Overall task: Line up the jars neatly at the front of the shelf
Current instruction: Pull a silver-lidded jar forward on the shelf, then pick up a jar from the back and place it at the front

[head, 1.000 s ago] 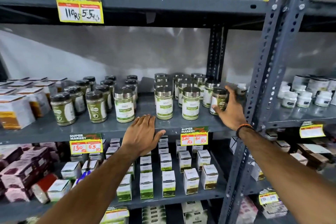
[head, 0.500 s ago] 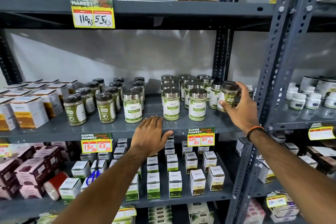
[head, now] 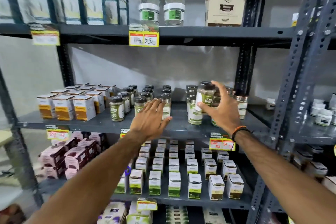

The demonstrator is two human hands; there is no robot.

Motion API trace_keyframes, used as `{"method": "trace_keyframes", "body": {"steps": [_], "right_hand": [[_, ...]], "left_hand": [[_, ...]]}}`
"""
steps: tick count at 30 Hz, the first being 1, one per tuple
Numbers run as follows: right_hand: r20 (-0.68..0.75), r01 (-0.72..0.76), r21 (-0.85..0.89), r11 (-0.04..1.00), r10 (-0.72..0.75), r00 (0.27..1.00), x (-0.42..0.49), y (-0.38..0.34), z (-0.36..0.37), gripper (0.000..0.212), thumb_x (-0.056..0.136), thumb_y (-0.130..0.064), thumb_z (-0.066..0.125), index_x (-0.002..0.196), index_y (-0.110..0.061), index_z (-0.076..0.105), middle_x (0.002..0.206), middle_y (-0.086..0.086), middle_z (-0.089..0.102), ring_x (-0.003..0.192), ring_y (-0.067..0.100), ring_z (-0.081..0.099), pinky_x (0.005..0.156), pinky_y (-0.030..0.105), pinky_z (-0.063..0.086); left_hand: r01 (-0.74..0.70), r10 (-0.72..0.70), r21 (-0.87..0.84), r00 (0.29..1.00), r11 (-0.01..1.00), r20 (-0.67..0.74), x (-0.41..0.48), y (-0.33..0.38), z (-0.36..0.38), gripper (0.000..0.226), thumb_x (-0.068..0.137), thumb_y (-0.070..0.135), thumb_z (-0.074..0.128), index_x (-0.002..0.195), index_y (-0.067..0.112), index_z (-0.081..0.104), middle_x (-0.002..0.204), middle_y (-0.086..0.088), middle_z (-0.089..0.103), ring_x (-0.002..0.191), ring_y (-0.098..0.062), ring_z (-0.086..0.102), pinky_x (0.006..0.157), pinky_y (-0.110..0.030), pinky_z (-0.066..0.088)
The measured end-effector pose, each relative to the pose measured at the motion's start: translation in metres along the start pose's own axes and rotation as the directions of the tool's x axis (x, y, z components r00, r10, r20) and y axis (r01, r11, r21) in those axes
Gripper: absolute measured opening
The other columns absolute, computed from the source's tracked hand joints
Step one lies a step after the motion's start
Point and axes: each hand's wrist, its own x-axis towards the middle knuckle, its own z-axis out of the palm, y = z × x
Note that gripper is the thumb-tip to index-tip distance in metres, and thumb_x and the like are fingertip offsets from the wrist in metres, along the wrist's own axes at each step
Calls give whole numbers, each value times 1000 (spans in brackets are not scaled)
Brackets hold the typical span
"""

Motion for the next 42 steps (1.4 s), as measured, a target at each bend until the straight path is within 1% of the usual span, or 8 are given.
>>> {"method": "trace_keyframes", "body": {"steps": [3,7,15,20,25,33,39,42], "right_hand": [[65,12,64,998,-16,998,-4,-29,44,88,75,-55,86,150,-37,43,110,-15,64,78,-16,61,67,-3,41],[128,28,115,993,-43,991,-13,-55,99,90,75,-57,86,151,-37,42,117,-15,63,85,7,64,67,-8,36],[194,-35,97,995,15,981,-28,-66,177,92,73,-57,88,150,-41,41,105,-16,66,71,-7,59,64,-1,40],[205,-83,46,995,72,976,-36,-55,200,94,75,-52,89,153,-37,41,100,-11,68,68,-3,57,71,25,59],[162,-80,45,996,71,984,-39,-49,216,97,75,-50,89,157,-34,39,110,-12,62,72,3,59,78,28,59],[161,-65,95,993,49,986,-47,-47,224,113,71,-49,91,164,-30,28,145,5,60,115,8,58,98,24,49],[35,-66,156,986,62,998,-46,-42,203,83,81,-64,75,150,-32,43,138,-3,63,101,12,71,80,35,64],[-53,-66,165,984,76,996,-32,-30,191,67,90,-51,74,145,-22,48,138,-2,59,113,15,66,87,42,62]], "left_hand": [[97,-97,2,994,995,-45,-22,-42,-18,73,100,60,32,152,10,38,155,-13,46,144,-30,40,117,-47,36],[203,-203,37,979,978,-16,-52,-97,-25,75,100,65,28,151,11,39,153,-12,47,142,-31,43,109,-50,45],[268,-270,57,961,962,51,-89,-174,3,67,102,63,34,145,11,41,147,-13,52,136,-32,49,109,-48,44],[303,-306,41,945,952,115,-89,-191,32,72,103,62,34,149,6,41,152,-17,48,141,-33,45,115,-46,38],[313,-314,34,938,949,147,-85,-204,55,76,102,64,28,148,6,43,153,-18,49,142,-33,43,118,-46,33],[263,-273,80,950,961,149,-86,-216,69,85,100,69,11,148,8,44,153,-15,51,141,-31,46,120,-48,34],[264,-273,76,952,961,142,-87,-218,74,90,98,72,6,147,8,46,152,-15,53,140,-31,47,119,-49,35],[258,-268,82,954,963,133,-87,-218,75,86,100,71,10,147,8,46,151,-15,53,140,-31,47,118,-50,36]]}}
